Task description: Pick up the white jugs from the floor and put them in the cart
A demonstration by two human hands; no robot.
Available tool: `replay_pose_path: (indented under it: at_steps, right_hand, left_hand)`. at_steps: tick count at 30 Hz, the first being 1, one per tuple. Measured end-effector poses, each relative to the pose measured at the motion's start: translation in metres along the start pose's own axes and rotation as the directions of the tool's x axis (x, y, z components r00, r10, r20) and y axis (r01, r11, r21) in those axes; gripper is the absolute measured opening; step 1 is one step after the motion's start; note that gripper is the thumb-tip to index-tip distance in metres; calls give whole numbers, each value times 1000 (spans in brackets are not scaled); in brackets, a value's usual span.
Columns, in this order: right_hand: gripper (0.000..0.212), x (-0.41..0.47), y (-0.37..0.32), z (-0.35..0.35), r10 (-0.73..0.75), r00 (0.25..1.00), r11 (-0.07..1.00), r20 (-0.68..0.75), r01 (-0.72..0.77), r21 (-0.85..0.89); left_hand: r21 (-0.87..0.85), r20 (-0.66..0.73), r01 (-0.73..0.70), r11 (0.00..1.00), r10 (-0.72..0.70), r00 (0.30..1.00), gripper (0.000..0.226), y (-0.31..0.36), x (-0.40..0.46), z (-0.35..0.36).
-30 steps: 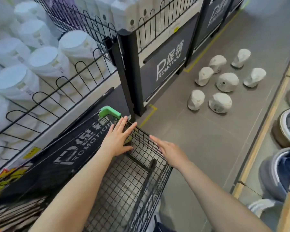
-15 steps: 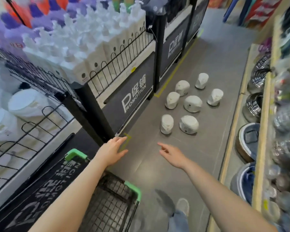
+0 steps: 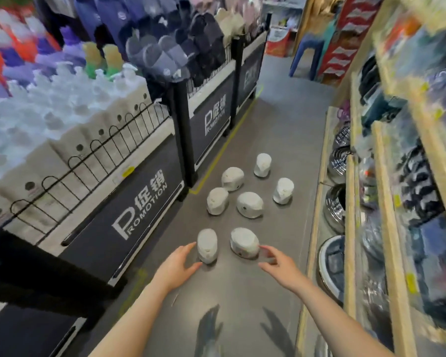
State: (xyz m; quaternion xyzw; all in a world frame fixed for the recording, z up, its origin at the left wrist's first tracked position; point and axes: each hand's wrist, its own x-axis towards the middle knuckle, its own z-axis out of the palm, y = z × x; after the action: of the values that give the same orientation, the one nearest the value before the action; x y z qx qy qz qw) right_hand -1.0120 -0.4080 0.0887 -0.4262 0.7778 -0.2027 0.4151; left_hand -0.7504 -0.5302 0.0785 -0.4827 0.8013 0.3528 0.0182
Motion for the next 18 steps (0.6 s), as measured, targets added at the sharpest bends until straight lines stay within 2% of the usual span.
replay_pose_path:
  at_steps: [6, 11, 18]
  right_hand:
    - [56, 83, 7, -3, 82, 994, 996, 73, -85, 40]
    - [56, 171, 15, 19, 117, 984, 987, 138, -130, 89]
    - [60, 318, 76, 113, 112, 959, 981, 259, -148, 122]
  left_hand:
    - [-79, 34, 54, 995, -52, 998, 62, -17, 92, 4]
    - [-109, 22, 134, 985, -132, 991, 62, -59, 163, 19]
    - [-181, 30, 249, 951, -248, 968, 63, -165, 259, 118]
